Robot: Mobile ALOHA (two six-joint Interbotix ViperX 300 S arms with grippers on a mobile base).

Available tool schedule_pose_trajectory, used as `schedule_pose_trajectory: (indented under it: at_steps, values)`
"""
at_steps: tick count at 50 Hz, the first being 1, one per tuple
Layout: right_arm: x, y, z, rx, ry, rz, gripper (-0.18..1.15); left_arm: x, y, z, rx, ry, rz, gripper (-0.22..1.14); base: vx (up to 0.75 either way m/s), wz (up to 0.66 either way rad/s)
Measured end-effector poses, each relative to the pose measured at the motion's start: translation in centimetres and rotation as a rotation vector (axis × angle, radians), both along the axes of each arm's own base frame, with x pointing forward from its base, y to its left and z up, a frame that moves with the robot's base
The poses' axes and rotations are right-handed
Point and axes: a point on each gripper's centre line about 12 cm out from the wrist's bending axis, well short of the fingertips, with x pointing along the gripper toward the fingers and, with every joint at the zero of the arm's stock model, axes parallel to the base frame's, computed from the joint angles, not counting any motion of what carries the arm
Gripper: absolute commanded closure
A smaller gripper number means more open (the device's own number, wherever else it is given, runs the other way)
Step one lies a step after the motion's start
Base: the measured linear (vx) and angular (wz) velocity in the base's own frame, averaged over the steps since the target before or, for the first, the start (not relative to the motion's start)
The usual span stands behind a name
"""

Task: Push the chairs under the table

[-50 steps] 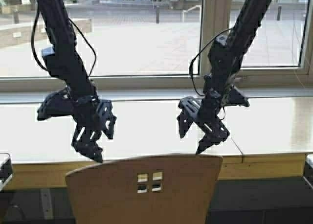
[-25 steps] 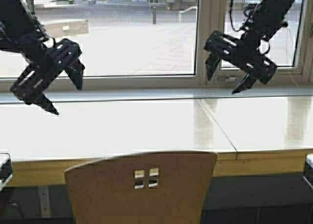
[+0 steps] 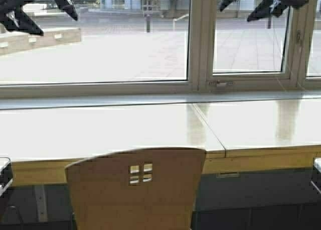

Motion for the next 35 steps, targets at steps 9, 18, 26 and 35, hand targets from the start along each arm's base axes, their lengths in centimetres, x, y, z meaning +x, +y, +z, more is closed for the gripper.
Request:
schedule_pose_trajectory:
  at_steps: [9,18,26,35]
  values:
    - [0.9,-1.4,1.5,-0.107,-0.063,0.002,0.03,-1.4,2.2,1.5,0.143,-0.061,-0.010,-0.10,-0.25,-0.03]
    - [0.9,-1.4,1.7,-0.097,-0.087,-0.002,0.03,-3.3,3.2,2.0,0.318,-0.159,-0.042,-0.10,-0.29,0.16]
    - [1.1,-1.4,1.0,-0.100,-0.076,-0.006,0.03,-3.9,3.5,3.0,0.355,-0.221,-0.036,-0.10,-0.26,0.20]
    - [1.3,-1.6,0.7,-0.103,-0.069,-0.015,0.03,-3.9,3.5,2.9,0.360,-0.219,-0.037,-0.10,-0.23,0.36]
